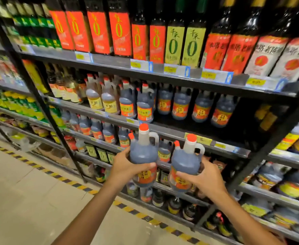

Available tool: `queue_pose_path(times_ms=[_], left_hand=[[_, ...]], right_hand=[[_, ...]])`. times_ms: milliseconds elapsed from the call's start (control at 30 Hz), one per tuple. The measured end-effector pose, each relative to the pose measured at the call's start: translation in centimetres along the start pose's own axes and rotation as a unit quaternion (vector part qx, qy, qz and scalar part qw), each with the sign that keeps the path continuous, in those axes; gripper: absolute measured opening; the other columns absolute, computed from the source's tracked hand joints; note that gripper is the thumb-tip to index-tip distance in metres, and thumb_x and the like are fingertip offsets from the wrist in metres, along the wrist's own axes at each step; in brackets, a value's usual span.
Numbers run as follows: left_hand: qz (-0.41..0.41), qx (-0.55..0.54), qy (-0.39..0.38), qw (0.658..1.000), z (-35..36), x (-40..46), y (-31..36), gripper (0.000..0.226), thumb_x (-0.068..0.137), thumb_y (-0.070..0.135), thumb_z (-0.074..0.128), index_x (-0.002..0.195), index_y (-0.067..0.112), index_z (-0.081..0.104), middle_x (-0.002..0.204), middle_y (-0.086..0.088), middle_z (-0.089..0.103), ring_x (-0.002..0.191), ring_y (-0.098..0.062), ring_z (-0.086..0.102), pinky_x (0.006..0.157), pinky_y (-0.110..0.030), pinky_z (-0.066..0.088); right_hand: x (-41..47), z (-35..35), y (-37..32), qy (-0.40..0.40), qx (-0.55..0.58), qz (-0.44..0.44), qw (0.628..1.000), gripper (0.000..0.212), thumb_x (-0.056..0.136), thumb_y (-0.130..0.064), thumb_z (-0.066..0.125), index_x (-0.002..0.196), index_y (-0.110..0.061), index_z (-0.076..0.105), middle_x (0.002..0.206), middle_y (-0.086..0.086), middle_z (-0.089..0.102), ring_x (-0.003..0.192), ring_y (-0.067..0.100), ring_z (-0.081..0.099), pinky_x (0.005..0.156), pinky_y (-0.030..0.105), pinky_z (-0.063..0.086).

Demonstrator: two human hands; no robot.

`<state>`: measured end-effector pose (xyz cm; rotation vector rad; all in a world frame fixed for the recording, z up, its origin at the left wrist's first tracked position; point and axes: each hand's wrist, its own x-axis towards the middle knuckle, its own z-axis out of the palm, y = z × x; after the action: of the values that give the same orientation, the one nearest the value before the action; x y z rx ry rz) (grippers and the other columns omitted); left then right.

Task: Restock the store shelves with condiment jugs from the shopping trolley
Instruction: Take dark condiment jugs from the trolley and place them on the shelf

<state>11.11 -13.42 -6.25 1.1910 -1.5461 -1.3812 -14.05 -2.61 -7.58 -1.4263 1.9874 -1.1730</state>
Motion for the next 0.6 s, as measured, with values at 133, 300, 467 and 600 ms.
queue_pose_path(times_ms=[133,300,467,600], left_hand=[[0.025,0.013,-0.054,0.998,-1.7,6.3,0.7,0.065,0.057,0.025,0.096,0.111,0.037,0.062,0.113,0.015,0.069,0.102,-0.008,0.068,0.086,-0.031,0.057],[0.024,0.013,-0.113,0.993,-2.9,12.0,1.2,0.074,0.053,0.030,0.097,0.118,0.034,0.061,0.114,0.017,0.068,0.099,-0.001,0.068,0.087,-0.030,0.058],[0.051,0.019,-0.156,0.986,-3.1,15.7,1.7,0.076,0.050,0.032,0.096,0.117,0.039,0.061,0.116,0.019,0.068,0.101,0.003,0.067,0.082,-0.021,0.055],[0.064,0.001,-0.152,0.986,-3.2,17.1,2.4,0.074,0.057,0.024,0.095,0.123,0.029,0.062,0.117,0.015,0.069,0.102,0.002,0.067,0.077,-0.015,0.056]], right_hand=[[2.4,2.3,-1.4,0.068,0.022,0.036,0.997,0.073,0.056,-0.059,0.085,0.119,-0.034,0.058,0.104,-0.030,0.062,0.090,-0.017,0.058,0.074,0.004,0.050],[4.1,4.2,-3.7,0.130,0.008,0.074,0.989,0.078,0.057,-0.055,0.084,0.126,-0.031,0.055,0.107,-0.028,0.059,0.091,-0.007,0.058,0.078,0.006,0.048],[5.6,5.2,-4.2,0.178,0.008,0.087,0.980,0.070,0.061,-0.049,0.089,0.120,-0.032,0.055,0.104,-0.035,0.057,0.088,-0.025,0.056,0.071,0.001,0.047],[7.9,5.3,-4.3,0.202,0.037,0.088,0.975,0.058,0.061,-0.034,0.095,0.108,-0.031,0.062,0.098,-0.028,0.065,0.091,-0.017,0.062,0.069,0.004,0.049]])
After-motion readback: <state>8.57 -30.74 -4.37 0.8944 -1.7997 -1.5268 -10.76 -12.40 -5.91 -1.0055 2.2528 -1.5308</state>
